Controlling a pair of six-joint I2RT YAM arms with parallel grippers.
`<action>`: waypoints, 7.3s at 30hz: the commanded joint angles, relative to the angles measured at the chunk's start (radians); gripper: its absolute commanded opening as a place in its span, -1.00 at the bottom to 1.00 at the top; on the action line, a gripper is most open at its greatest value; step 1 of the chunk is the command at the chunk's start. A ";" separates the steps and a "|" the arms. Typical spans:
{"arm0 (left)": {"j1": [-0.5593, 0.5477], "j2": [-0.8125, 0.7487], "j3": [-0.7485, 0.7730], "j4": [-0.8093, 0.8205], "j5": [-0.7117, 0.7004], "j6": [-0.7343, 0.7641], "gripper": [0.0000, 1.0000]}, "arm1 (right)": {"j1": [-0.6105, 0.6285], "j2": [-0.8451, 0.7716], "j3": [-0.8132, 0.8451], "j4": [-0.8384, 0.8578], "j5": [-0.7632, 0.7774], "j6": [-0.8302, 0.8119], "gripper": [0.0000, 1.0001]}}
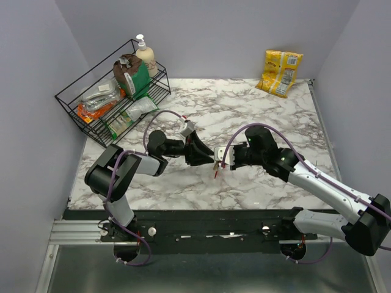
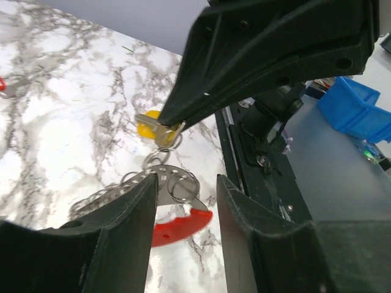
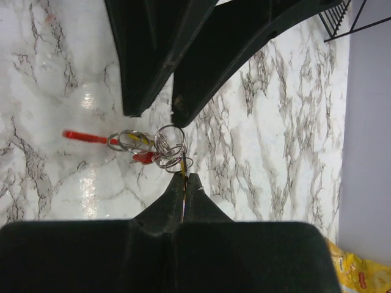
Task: Remove the keys from the keyring
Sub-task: Remove the key from the keyring.
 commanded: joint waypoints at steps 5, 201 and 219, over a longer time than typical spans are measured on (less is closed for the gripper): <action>0.043 -0.056 0.017 0.347 -0.028 0.015 0.14 | -0.007 0.000 0.027 -0.044 -0.078 -0.011 -0.99; -0.006 -0.059 -0.053 0.320 -0.165 0.122 -1.00 | -0.043 0.000 0.127 -0.079 -0.172 0.187 -0.99; 0.055 -0.148 -0.089 0.291 -0.269 0.156 -1.00 | 0.018 0.150 0.164 -0.137 -0.233 0.194 -0.99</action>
